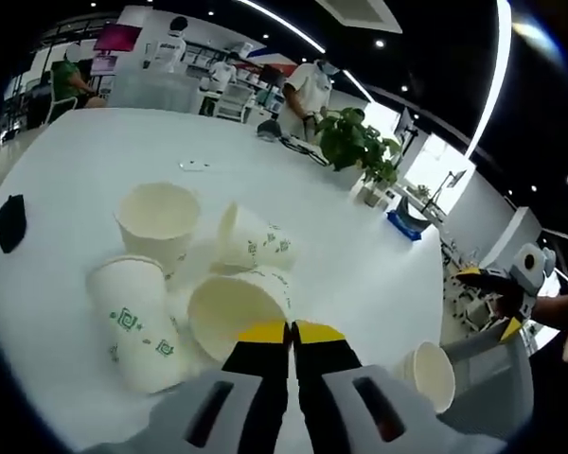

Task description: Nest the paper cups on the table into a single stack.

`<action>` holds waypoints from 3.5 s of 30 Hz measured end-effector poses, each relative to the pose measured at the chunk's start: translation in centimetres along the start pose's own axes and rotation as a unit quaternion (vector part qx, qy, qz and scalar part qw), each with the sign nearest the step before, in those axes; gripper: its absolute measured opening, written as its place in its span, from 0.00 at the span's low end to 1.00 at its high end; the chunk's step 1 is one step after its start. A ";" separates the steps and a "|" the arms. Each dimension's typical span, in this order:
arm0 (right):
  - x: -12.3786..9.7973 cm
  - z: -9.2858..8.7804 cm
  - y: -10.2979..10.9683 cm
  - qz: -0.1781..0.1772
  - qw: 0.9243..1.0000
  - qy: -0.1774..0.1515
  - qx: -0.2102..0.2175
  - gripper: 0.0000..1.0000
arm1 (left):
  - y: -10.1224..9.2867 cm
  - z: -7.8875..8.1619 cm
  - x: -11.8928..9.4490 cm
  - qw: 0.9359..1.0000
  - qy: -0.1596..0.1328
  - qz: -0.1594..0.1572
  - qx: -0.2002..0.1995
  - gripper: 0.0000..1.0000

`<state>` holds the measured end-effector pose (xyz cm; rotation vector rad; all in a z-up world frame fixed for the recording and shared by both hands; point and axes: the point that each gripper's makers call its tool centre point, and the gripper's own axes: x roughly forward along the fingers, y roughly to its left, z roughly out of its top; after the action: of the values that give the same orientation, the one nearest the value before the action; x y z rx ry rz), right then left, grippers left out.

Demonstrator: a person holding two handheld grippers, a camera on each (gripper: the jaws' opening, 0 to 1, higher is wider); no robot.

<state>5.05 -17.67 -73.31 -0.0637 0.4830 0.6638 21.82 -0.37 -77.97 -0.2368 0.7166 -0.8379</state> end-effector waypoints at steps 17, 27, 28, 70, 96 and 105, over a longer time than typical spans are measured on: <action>0.1 -0.3 -0.1 0.002 1.000 0.000 -0.003 0.85 | -2.2 0.4 -1.4 0.999 -0.009 -0.023 0.021 0.00; 0.2 -0.3 0.2 0.005 1.000 0.000 -0.010 0.86 | -4.6 1.4 -3.5 0.998 -0.009 -0.031 0.052 0.00; 0.2 -0.3 0.2 0.006 1.000 -0.001 -0.011 0.86 | -4.7 1.4 -3.7 0.998 -0.008 -0.030 0.055 0.00; 0.4 -0.7 0.6 0.011 1.000 -0.001 -0.023 0.86 | -12.4 0.8 -11.1 0.972 0.080 -0.047 0.214 0.00; 0.6 -1.3 1.1 0.020 0.999 0.013 -0.037 0.84 | -15.2 -1.7 -9.4 0.932 0.168 -0.092 0.307 0.00; 0.6 -1.1 1.1 0.017 0.999 0.010 -0.035 0.84 | -13.6 -2.3 -8.8 0.923 0.189 -0.088 0.324 0.00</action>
<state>4.39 -16.70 -74.43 -0.1281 0.4810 0.7148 8.19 -2.59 -69.13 0.4782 0.7410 -1.2652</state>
